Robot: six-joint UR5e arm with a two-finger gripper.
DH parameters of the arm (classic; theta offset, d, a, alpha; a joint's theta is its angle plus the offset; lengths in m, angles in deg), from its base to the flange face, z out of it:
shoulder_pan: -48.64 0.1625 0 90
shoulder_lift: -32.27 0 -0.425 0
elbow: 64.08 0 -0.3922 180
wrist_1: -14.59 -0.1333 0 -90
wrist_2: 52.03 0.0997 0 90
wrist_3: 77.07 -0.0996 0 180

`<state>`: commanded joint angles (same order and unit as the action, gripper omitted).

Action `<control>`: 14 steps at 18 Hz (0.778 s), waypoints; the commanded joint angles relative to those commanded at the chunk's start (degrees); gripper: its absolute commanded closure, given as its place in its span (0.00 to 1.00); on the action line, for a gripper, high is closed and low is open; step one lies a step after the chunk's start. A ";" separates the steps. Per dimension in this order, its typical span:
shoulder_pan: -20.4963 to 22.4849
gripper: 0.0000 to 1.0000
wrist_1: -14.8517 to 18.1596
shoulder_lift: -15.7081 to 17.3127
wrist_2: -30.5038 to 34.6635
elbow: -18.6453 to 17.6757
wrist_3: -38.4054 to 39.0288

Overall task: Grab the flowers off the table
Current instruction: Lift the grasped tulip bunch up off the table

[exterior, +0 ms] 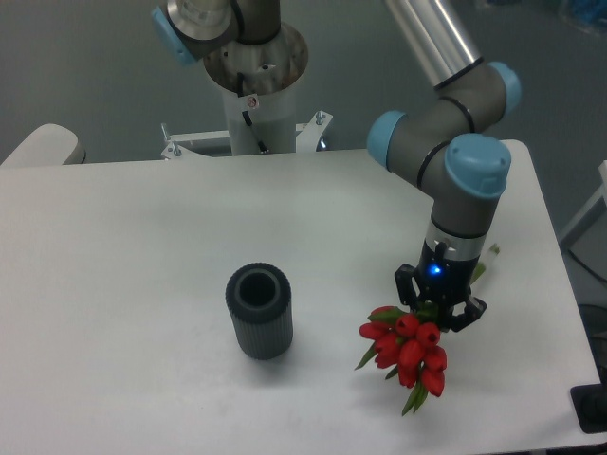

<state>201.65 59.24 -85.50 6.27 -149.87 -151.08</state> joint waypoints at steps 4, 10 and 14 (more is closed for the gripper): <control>0.79 0.64 0.00 1.49 -10.45 1.23 2.19; 4.04 0.64 -0.09 2.37 -24.35 1.32 7.63; 4.57 0.64 -0.26 3.78 -26.74 1.32 13.61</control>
<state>206.22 58.97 -81.72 -20.47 -148.55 -137.46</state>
